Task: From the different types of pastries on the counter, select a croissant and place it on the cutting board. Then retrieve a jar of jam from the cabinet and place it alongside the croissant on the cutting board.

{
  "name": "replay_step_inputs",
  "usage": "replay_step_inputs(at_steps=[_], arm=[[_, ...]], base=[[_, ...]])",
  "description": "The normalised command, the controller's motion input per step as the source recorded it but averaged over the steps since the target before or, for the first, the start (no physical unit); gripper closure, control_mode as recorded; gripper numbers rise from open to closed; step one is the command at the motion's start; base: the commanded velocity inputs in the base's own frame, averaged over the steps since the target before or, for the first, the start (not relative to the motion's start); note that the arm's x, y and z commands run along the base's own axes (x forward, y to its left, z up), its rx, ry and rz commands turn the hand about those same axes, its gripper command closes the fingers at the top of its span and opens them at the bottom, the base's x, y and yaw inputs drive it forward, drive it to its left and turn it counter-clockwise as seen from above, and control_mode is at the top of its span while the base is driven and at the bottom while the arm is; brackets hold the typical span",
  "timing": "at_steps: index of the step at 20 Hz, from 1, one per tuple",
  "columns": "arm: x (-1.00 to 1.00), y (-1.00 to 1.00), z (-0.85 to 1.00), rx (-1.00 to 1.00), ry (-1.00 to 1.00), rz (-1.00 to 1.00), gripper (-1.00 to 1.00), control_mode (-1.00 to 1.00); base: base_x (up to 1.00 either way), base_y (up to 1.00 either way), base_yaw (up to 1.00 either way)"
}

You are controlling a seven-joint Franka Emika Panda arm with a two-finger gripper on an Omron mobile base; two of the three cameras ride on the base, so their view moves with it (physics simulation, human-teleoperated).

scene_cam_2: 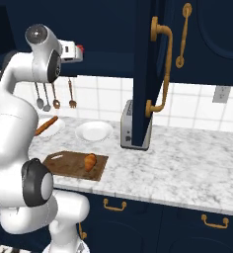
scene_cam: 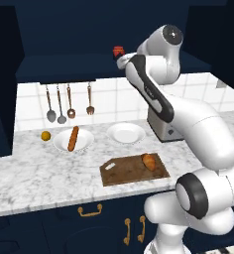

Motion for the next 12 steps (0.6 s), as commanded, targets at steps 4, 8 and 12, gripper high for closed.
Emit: replay_step_inputs(at_steps=[4, 8, 12], arm=[[0.11, 0.02, 0.02, 0.00, -0.09, 0.00, -1.00, -1.00], [0.33, 0.02, 0.05, 0.00, -0.16, 0.00, -1.00, -1.00], [0.29, 0.00, 0.09, 0.00, -0.13, 0.00, -1.00, -1.00]], base=[[0.00, 0.00, 0.00], [0.00, 0.00, 0.00], [0.00, 0.00, 0.00]])
